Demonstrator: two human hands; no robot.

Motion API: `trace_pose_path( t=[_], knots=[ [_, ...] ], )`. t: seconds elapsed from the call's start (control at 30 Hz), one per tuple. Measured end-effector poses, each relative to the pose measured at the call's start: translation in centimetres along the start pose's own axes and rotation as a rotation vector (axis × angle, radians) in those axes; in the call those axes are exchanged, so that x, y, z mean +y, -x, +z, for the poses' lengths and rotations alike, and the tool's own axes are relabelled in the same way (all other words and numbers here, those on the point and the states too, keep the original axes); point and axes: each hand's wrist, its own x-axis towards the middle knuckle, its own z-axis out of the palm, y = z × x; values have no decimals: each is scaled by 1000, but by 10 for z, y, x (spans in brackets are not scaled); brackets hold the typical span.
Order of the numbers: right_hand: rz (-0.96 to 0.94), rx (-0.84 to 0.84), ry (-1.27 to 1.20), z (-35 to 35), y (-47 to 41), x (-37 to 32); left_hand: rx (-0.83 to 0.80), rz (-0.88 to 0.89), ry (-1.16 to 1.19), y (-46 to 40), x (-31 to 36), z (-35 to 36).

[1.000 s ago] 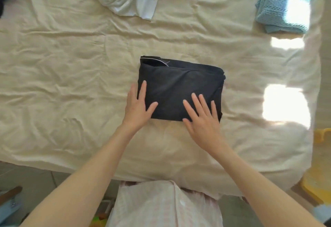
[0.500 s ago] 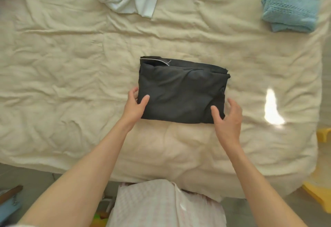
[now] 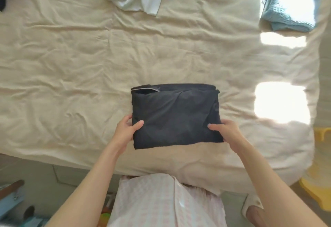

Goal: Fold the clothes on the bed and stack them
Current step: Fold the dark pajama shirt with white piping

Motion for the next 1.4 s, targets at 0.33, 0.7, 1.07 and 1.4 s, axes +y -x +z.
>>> trace_pose_path(
  t=[0.33, 0.7, 1.07, 1.4],
  knots=[
    [-23, -90, -276, 16, -7, -13, -136, 17, -48, -10, 7, -13],
    [-151, 61, -202, 21, 53, -13, -51, 154, -125, 51, -2, -29],
    [-312, -30, -108, 27, 143, 49, -13, 261, -137, 124, -46, -71],
    [-304, 70, -195, -42, 197, 121, -94, 265, -160, 204, -87, 5]
  ],
)
